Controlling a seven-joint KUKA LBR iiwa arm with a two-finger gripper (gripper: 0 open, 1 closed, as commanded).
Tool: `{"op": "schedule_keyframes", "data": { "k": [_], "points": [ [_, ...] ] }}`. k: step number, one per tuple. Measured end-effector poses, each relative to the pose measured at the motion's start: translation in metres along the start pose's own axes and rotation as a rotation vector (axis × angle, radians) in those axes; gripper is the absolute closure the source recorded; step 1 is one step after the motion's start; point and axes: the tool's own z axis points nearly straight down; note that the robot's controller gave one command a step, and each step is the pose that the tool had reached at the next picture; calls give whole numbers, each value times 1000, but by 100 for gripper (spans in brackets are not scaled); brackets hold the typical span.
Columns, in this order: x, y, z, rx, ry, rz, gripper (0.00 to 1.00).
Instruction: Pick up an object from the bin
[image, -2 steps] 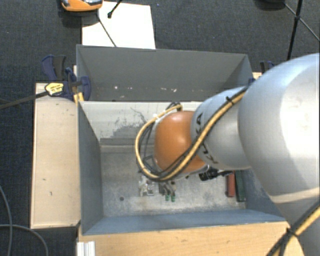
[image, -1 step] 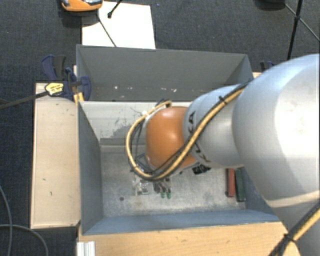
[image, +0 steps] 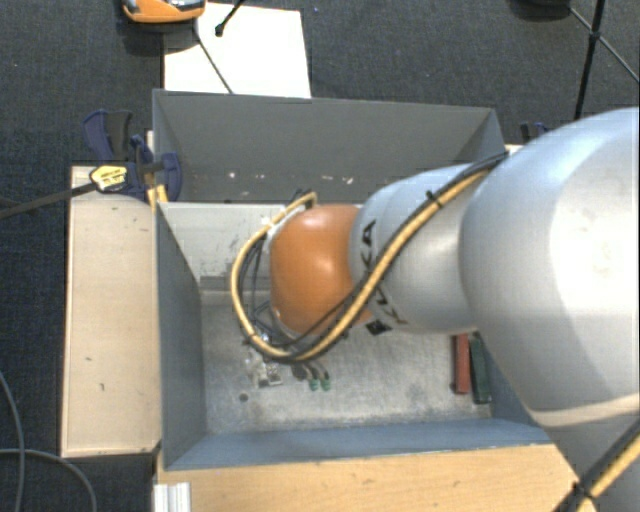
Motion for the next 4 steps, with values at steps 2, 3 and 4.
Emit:
{"op": "schedule_keyframes", "data": {
  "k": [2,3,4],
  "points": [
    [6,9,-18,2,3,-98,100],
    [-43,15,-26,2,2,-111,100],
    [-27,28,-24,2,2,-194,0]
  ]
}}
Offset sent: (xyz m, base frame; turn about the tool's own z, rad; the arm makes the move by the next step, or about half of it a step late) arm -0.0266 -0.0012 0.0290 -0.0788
